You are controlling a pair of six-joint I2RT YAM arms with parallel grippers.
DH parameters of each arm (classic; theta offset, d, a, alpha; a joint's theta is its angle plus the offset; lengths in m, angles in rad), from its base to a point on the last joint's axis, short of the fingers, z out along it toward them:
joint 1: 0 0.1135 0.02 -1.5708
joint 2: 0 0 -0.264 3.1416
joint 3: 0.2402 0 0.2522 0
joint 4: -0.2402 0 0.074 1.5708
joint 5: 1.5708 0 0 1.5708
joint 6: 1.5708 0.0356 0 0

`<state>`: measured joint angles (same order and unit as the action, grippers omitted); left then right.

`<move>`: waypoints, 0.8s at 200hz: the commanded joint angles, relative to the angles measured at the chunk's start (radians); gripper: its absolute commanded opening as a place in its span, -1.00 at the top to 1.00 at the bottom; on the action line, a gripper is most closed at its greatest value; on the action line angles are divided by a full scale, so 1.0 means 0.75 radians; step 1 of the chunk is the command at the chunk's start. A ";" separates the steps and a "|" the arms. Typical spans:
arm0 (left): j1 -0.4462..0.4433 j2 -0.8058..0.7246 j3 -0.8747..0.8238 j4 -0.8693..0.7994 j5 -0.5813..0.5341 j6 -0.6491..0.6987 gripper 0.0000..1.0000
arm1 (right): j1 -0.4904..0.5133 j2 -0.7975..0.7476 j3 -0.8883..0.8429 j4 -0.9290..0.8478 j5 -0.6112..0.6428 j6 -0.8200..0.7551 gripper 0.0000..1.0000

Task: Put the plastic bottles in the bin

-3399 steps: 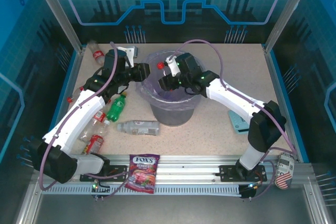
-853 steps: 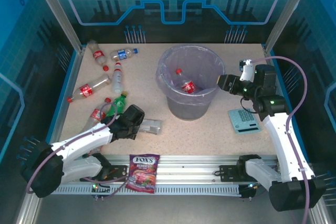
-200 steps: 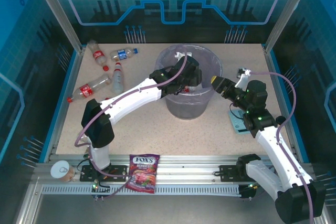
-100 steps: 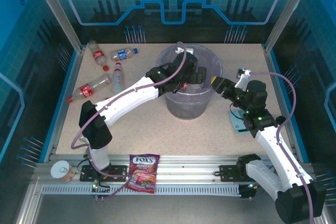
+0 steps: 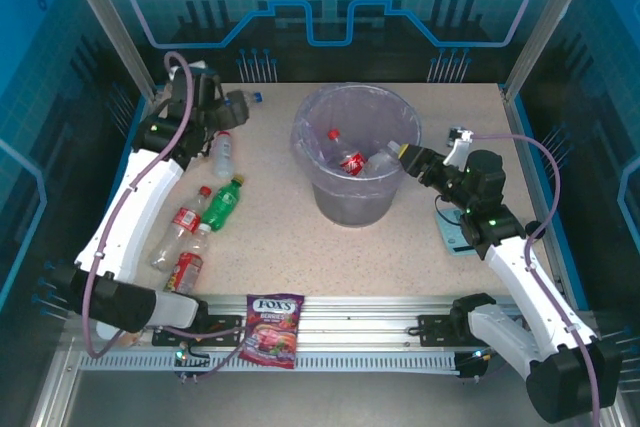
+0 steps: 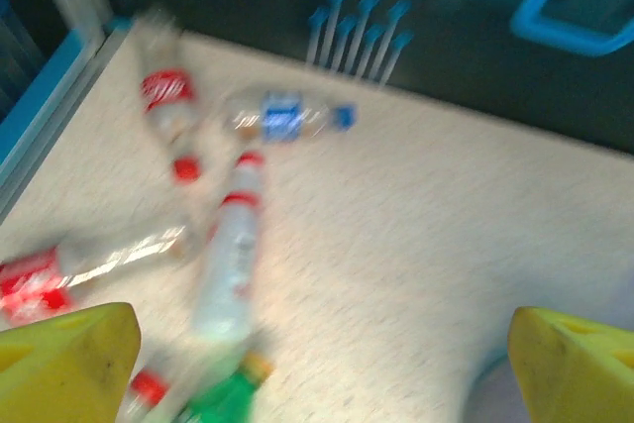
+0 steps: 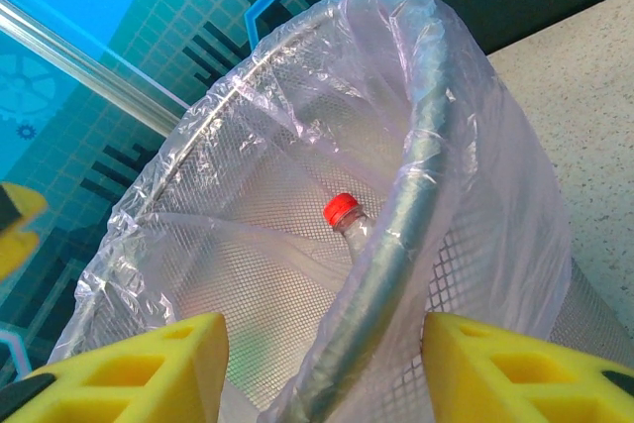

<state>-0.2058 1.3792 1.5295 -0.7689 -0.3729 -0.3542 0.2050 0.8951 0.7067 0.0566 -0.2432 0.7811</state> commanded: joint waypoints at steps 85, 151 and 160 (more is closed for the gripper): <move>0.214 0.318 -0.443 0.023 0.435 0.108 -0.85 | 0.060 0.035 0.051 -0.054 0.052 -0.076 -0.10; 0.161 0.414 -0.453 0.003 0.342 0.158 -0.84 | 0.060 0.002 0.080 -0.099 0.075 -0.091 -0.10; 0.157 0.420 -0.457 0.001 0.344 0.152 -0.84 | 0.060 -0.004 0.080 -0.109 0.081 -0.095 -0.10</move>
<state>-0.0692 1.6802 1.2041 -0.7528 -0.0898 -0.2615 0.2310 0.9146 0.7353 0.0246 -0.2089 0.7391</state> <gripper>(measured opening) 0.920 0.551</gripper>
